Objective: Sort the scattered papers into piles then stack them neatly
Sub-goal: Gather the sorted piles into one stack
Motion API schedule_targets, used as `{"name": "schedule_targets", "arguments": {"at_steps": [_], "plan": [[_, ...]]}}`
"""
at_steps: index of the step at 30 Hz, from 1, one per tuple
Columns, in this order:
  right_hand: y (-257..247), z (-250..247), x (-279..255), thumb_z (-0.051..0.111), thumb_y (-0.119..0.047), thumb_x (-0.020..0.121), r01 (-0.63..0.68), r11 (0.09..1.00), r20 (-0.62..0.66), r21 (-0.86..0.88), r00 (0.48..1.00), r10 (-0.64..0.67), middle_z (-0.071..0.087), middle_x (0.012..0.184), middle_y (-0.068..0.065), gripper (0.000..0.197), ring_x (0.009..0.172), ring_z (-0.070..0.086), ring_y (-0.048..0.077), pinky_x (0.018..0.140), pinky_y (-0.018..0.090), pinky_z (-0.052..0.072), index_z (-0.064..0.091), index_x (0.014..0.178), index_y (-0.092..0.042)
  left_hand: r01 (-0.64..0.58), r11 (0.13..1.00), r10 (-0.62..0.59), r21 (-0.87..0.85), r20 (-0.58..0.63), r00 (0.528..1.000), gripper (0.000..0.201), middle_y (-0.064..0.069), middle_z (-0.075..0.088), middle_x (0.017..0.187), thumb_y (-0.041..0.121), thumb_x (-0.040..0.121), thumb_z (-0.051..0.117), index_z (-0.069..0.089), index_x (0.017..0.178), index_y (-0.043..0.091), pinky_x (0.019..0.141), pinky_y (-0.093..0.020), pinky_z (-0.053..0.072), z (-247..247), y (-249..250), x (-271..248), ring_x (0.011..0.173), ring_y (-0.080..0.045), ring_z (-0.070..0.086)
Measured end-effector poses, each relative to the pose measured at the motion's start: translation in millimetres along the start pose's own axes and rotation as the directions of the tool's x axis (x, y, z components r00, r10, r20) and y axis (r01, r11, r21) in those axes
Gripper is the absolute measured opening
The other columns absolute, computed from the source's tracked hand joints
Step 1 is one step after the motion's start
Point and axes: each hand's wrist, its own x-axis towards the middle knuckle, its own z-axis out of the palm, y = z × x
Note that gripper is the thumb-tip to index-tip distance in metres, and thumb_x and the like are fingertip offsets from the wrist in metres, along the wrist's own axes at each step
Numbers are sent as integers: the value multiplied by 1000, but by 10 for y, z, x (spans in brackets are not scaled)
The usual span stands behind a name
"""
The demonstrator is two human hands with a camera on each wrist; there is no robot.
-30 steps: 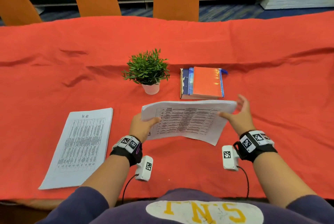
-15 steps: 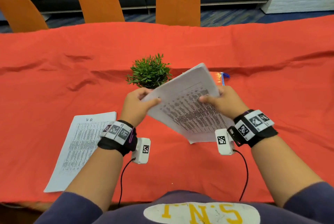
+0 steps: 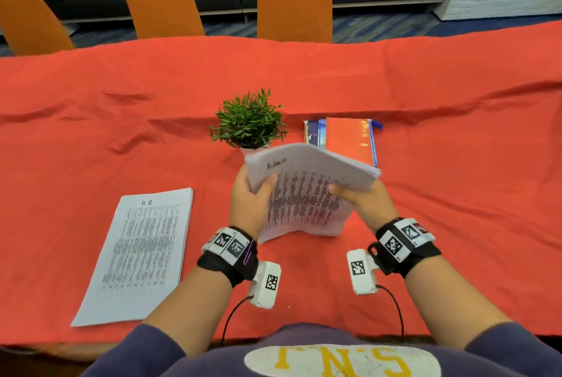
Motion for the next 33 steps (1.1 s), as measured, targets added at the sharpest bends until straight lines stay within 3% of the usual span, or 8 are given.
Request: {"name": "schedule_targets", "arguments": {"at_steps": [4,8,14,19,22,26,30,33], "plan": [[92,81,21,78,-11,73,-61,998,-27,-16,998,61,76,93,-3,23,91,69,15,90,38,53,73,93,-20,64,998,-65,-14,-32,997,28,-2,71,106,16,82,69,63,109,16,94,-40,51,26,-124,3,102,-18,66],[1,104,31,73,-8,79,-34,999,-30,3,999,34,75,99,-1,22,96,70,14,87,31,52,72,98,-19,88,993,-92,-74,-57,994,31,0,72,104,9,83,70,65,113,11,89,-31,53,-21,-70,52,100,-16,68],[161,62,-34,75,-5,74,-110,993,-35,-46,994,108,76,96,-2,22,96,70,17,93,40,51,73,89,-21,186,982,-184,-25,54,981,27,-4,72,92,-8,77,68,67,92,14,84,-35,52,-111,-138,46,86,-18,67],[149,57,-36,73,0,75,-93,995,-31,-42,995,91,75,93,-5,26,93,70,14,86,32,53,71,91,-20,179,982,-176,-61,49,983,31,1,71,87,-14,77,63,67,87,15,77,-25,56,-101,-126,92,79,-9,68],[264,50,-78,73,3,74,-132,986,-12,-105,991,132,75,88,-6,27,87,70,12,88,35,53,70,87,-20,214,977,-213,-4,65,975,31,0,71,87,-14,79,58,67,88,14,78,-27,54,-101,-213,55,76,-8,67],[325,35,-88,71,7,74,-145,981,-19,-131,989,143,74,85,-6,28,81,70,8,80,26,54,68,87,-17,223,975,-223,-3,34,974,30,2,69,84,-16,79,55,66,96,6,66,-15,54,-85,-302,50,67,3,67],[392,46,-114,64,9,78,-171,970,-30,-175,985,169,69,87,-2,26,80,65,10,73,22,50,65,83,-17,291,957,-291,21,18,957,30,0,69,88,-13,80,56,66,99,8,70,-22,51,-70,-507,-25,78,-10,65],[494,42,-139,64,5,81,-205,958,-44,-201,979,201,68,91,-3,26,87,64,15,85,30,51,65,85,-20,344,936,-346,79,16,938,27,1,67,88,-8,83,55,64,97,14,68,-20,48,-53,-716,-124,84,-16,62]]}}
